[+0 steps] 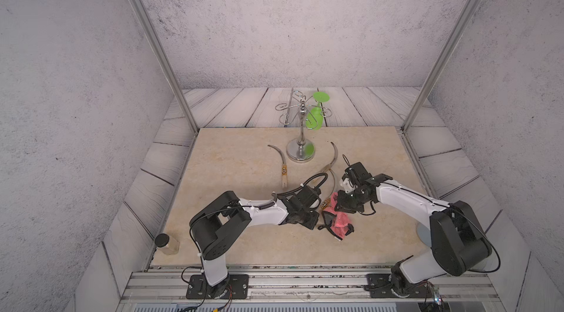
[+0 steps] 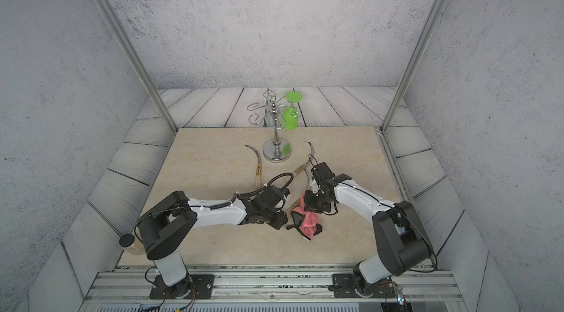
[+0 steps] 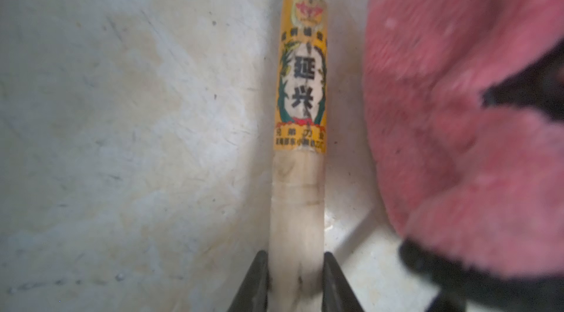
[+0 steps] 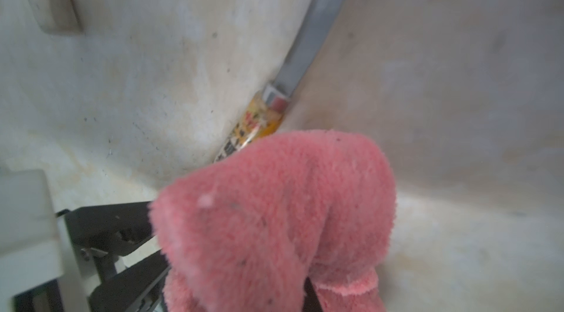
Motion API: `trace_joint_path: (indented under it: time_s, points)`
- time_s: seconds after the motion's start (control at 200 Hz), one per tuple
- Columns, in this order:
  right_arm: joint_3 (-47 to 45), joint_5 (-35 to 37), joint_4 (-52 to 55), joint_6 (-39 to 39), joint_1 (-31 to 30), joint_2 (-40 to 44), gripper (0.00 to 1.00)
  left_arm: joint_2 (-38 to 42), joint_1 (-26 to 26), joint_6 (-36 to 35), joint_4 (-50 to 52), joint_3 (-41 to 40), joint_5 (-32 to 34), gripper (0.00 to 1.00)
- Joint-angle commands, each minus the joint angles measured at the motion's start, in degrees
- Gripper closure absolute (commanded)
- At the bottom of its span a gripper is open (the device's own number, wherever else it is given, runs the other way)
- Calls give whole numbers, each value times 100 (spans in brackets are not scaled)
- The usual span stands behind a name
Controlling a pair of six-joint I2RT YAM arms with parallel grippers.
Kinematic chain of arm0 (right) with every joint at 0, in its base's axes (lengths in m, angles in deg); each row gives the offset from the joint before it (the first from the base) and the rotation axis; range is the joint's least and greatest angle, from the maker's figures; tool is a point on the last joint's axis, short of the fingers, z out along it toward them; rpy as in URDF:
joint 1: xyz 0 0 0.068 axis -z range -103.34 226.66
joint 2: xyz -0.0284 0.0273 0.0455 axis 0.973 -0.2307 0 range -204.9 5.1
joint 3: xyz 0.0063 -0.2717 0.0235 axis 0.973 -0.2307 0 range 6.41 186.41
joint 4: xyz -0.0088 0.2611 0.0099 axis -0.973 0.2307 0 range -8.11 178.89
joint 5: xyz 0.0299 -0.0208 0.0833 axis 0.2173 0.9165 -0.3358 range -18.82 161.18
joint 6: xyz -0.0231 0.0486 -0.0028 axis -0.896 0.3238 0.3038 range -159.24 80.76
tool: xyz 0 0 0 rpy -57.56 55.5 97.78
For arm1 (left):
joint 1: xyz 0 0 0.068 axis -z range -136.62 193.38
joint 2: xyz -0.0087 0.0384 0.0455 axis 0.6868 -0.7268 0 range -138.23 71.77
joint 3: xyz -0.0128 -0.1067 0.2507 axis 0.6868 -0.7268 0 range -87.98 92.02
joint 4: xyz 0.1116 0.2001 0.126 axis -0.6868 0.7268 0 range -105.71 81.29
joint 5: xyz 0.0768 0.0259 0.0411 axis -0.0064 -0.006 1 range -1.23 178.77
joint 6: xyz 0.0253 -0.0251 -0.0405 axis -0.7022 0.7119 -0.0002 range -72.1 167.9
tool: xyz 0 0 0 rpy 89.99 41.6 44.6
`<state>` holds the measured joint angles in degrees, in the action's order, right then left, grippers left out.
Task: Wipe small sickles with rags
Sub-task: Wipe the small sickle at the center of the board.
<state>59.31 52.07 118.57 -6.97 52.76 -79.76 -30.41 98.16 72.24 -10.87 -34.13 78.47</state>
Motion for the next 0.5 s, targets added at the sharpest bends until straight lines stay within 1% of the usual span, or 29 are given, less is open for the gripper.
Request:
trace_joint_path:
  time_s: [0.0, 0.11, 0.23, 0.495]
  points:
    - [271, 303, 542, -291, 292, 477, 84, 146, -45, -198, 495, 90, -16, 64]
    - [492, 316, 790, -472, 601, 673, 84, 77, -55, -456, 722, 318, -75, 59]
    - [691, 263, 989, -639, 854, 769, 84, -227, -66, -640, 828, 637, -278, 57]
    - [1079, 281, 1256, -887, 1285, 727, 83, -853, -68, -685, 881, 1351, -444, 57]
